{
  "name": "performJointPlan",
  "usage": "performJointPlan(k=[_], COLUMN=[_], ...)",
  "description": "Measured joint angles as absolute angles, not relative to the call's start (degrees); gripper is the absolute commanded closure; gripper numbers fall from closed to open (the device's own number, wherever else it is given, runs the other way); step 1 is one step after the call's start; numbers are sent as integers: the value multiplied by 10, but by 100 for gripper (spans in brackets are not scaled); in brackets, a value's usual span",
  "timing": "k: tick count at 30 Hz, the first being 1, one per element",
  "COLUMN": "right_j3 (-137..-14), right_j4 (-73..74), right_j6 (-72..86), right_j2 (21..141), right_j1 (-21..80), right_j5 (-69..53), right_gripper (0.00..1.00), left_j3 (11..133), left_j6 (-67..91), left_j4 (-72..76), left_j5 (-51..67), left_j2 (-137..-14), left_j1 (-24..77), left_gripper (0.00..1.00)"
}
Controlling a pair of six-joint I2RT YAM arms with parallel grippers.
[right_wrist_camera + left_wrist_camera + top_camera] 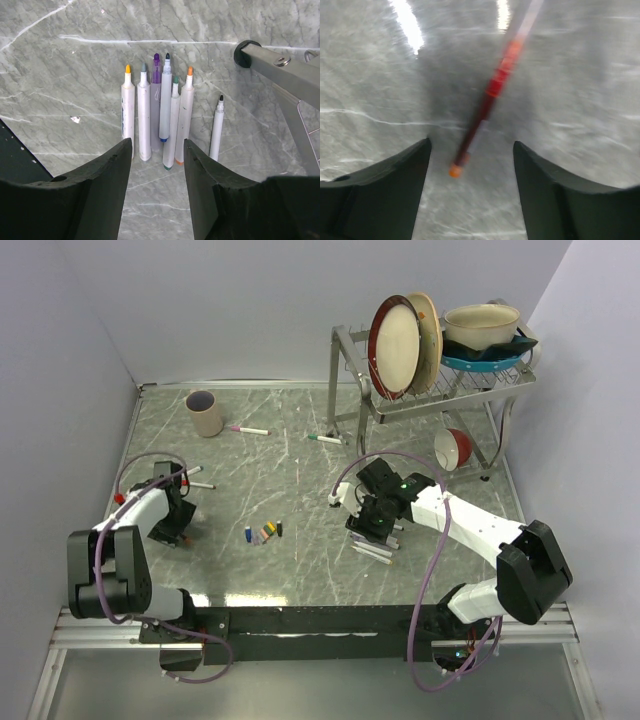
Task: Open the pen caps
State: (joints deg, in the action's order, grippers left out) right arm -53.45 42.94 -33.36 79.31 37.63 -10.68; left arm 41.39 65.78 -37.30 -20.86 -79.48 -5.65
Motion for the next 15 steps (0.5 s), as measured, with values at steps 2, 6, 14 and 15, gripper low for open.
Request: performJointPlan(k=[2,6,14,15], right_j3=[-535,-535,-535,-534], right_j4=[430,429,430,430], right_j6=[-334,-334,-334,-335], right_j2=[793,792,791,790], right_j1=[376,376,376,376], right_j5=[-107,-108,-110,-110], right_gripper=[46,46,47,47], left_j3=[410,411,410,410], left_j6=[656,650,625,622], left_j4=[-376,-381,-384,-382], left_j5=[-204,-195,-187,-184], left_j2=[-805,-805,-804,-803], left_j1=[-67,-80,-89,-89], left_gripper=[41,65,97,99])
